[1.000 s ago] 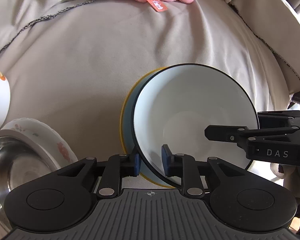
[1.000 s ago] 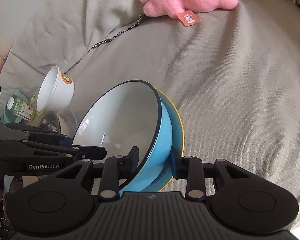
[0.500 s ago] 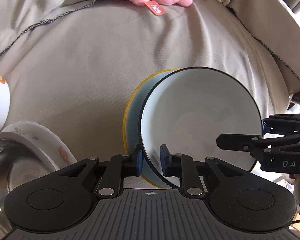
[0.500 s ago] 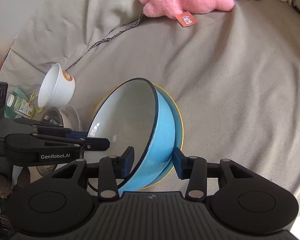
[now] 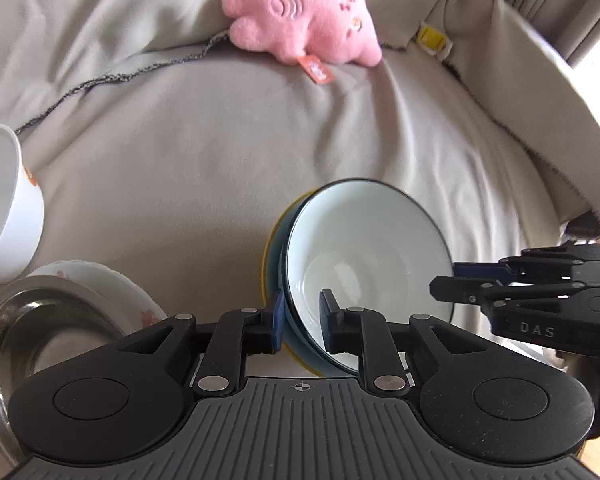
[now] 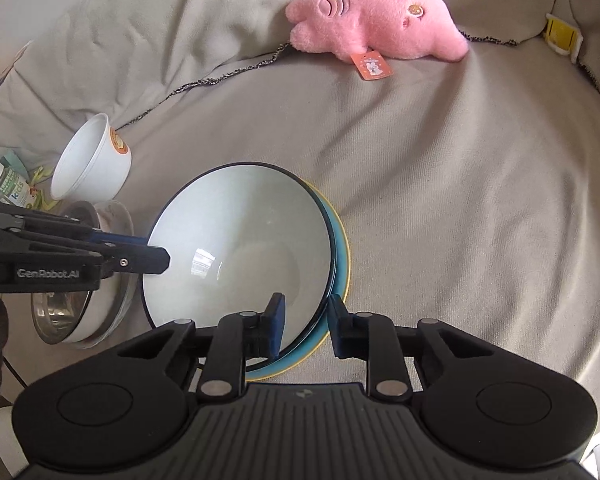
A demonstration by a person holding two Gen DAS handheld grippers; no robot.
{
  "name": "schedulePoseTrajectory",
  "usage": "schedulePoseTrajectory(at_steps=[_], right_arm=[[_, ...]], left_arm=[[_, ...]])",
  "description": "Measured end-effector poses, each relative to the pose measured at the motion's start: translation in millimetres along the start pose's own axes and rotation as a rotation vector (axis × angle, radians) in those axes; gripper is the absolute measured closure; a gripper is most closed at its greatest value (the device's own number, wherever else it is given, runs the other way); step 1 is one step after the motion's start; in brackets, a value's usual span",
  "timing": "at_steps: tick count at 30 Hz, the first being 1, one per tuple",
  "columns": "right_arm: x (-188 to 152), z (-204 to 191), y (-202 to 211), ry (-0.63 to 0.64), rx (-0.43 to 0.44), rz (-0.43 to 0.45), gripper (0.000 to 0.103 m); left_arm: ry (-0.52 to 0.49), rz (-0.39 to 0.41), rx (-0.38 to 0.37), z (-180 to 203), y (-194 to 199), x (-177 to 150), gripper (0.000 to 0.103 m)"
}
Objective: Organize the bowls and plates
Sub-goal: 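Lower the blue bowl into the yellow-rimmed bowl and open the right tool, then move the right tool to the white printed container and grasp its rim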
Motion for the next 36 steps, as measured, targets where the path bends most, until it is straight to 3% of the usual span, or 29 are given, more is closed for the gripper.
schedulePoseTrajectory(at_steps=[4, 6, 8, 11, 13, 15, 19, 23, 28, 32, 33, 34, 35, 36], right_arm=[[20.0, -17.8, 17.3, 0.011, -0.039, 0.066, 0.077], [33.5, -36.1, 22.2, 0.01, -0.05, 0.101, 0.068], [42.4, -59.4, 19.4, 0.022, -0.065, 0.122, 0.05], [54.9, -101.2, 1.1, 0.059, -0.102, 0.125, 0.04], [63.1, -130.6, -18.5, 0.082, -0.111, 0.111, 0.035], [67.3, -161.0, -38.8, 0.089, -0.112, 0.11, 0.033], [70.1, -219.7, -77.8, 0.129, -0.105, 0.13, 0.024], [82.6, -261.2, -116.2, 0.129, -0.1, 0.124, 0.024], [84.2, -272.8, -164.8, 0.067, -0.125, 0.045, 0.024], [81.6, -268.6, -200.1, 0.015, -0.15, -0.013, 0.025], [80.6, -268.5, -207.1, 0.003, -0.14, -0.03, 0.028], [79.2, -268.8, -213.1, -0.007, -0.128, -0.049, 0.04], [77.1, -269.5, -219.8, -0.016, -0.114, -0.075, 0.063], [74.7, -271.4, -223.1, -0.02, -0.1, -0.094, 0.074]], left_arm=[[0.133, 0.177, -0.152, -32.0, 47.3, -3.4, 0.082], [0.196, 0.291, -0.189, -60.0, 74.7, -4.4, 0.082], [0.258, 0.403, -0.168, -96.3, 99.5, -7.3, 0.082], [0.303, 0.518, 0.008, -159.3, 127.1, -11.4, 0.082], [0.333, 0.508, 0.172, -202.0, 131.7, -7.9, 0.082], [0.38, 0.502, 0.276, -241.4, 128.4, -4.0, 0.081], [0.488, 0.467, 0.233, -283.3, 104.7, 0.7, 0.081], [0.506, 0.43, 0.315, -302.0, 83.3, -3.3, 0.081], [0.49, 0.42, 0.346, -311.7, 74.6, -4.5, 0.081], [0.526, 0.405, 0.296, -322.6, 64.6, -1.9, 0.079], [0.538, 0.396, 0.275, -325.4, 60.0, -1.5, 0.078], [0.551, 0.386, 0.252, -327.0, 55.9, -2.4, 0.078], [0.568, 0.38, 0.223, -329.8, 50.6, -3.3, 0.078], [0.588, 0.378, 0.186, -331.2, 46.3, -4.3, 0.077]])
Point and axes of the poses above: each gripper's, at about its wrist camera, not at the fingertips, and y roughly against the way its jaws point, z to its right, x to its top, the point moved 7 cm from there along -y, roughly the way its jaws point, and after that the axes turned 3 degrees about z, right-handed, at the moved point
